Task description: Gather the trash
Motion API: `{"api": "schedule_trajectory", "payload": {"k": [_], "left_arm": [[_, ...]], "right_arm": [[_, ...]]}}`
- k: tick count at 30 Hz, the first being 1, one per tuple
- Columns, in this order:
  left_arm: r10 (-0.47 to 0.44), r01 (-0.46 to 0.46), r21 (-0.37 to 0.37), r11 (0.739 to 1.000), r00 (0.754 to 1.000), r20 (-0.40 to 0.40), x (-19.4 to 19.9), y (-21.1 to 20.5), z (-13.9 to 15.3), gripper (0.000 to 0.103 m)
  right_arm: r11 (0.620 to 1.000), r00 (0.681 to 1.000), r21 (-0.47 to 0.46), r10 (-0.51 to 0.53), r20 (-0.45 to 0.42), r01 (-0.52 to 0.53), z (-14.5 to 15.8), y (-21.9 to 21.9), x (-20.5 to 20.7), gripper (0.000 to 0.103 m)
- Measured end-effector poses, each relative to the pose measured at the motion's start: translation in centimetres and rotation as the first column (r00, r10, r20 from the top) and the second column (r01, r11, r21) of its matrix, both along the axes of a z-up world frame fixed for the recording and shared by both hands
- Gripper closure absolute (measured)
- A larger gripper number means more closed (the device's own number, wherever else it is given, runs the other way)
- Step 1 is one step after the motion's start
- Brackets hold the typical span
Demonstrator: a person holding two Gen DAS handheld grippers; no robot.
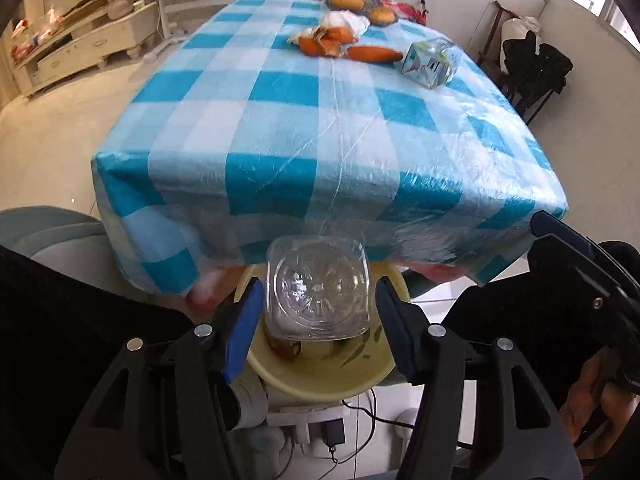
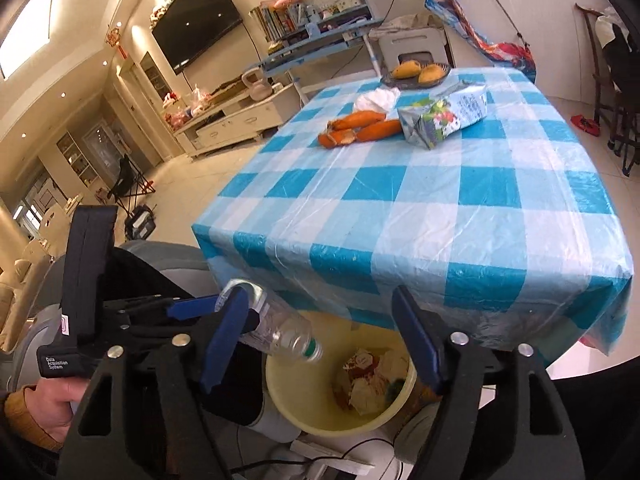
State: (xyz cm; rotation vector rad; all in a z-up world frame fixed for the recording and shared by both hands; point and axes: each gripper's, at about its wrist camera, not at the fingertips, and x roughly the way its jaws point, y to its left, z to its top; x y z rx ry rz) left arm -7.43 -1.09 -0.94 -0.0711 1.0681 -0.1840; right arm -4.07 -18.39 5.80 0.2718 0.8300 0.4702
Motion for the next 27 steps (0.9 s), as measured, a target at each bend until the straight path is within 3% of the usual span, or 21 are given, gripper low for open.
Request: {"api": "schedule_trajectory", "payload": {"k": [6, 11, 20, 27], "left_arm": [[0.004, -0.02, 0.058, 0.998, 0.966, 0.26, -1.9, -0.2, 4.2, 0.029], [0.054, -0.078, 0.047, 0.996, 0.923, 0.38, -2.8, 1.0, 6.6, 0.019], [0.173, -0.164, -0.055, 0.985, 0.905, 0.389, -2.7, 3.7, 7.5, 0.014], [0.177, -0.163, -0.067, 0.984, 0.902, 0.393, -2.8, 3.8, 7.4, 0.013]], "right_arm": [[0.996, 0.993, 0.011, -0.085, 0.077, 0.085, 1.2, -0.9, -0.7, 0.017], [0.994, 0.991, -0.045, -0.09, 0.102, 0.095, 1.1, 0.1, -0.4, 0.014], [0.992, 0.995, -0.114, -0.04, 0.089, 0.05, 0.0, 1.6, 0.0, 0.013], [0.99, 0.996, -0.136, -0.028, 0.079, 0.039, -0.4, 2.2, 0.1, 0.013]]}}
